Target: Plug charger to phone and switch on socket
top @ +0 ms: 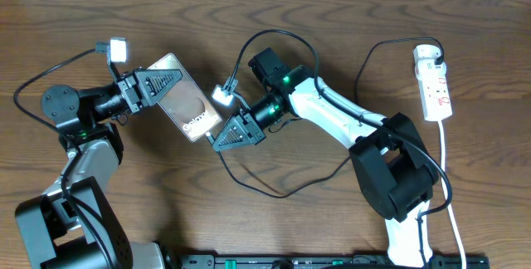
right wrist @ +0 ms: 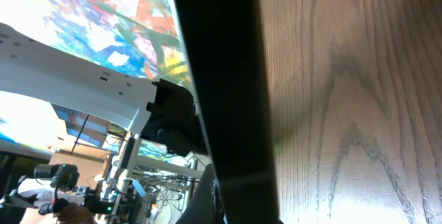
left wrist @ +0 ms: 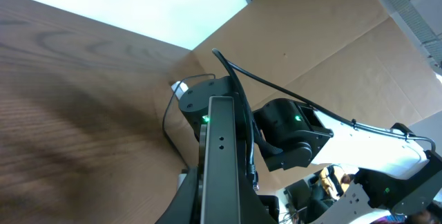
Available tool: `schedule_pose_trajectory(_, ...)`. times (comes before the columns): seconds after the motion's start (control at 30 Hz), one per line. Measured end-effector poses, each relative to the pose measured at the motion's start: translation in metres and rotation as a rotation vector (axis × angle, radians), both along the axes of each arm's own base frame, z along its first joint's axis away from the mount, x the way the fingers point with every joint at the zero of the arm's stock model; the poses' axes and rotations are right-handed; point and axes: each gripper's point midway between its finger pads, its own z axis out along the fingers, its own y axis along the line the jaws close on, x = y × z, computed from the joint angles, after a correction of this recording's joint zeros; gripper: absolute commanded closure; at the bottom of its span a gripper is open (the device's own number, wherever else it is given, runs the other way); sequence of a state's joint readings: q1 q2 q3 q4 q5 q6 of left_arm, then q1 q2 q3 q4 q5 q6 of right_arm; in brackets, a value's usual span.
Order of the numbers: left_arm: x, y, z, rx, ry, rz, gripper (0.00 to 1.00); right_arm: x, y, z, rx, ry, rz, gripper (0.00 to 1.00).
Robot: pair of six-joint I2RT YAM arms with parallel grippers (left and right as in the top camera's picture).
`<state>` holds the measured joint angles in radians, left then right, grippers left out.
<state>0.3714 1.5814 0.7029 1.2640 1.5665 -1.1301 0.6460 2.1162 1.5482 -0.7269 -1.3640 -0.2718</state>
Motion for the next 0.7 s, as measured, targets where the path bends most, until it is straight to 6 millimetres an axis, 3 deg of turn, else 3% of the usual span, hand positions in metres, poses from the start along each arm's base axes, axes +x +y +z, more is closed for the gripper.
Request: schedule_pose_trajectory(0.7, 0.0003, 0.0005, 0.0001, -0.001, 0.002, 0.003, 0.93, 0.0039, 0.0026, 0.0008, 0.022, -0.035, -0.002, 0.99)
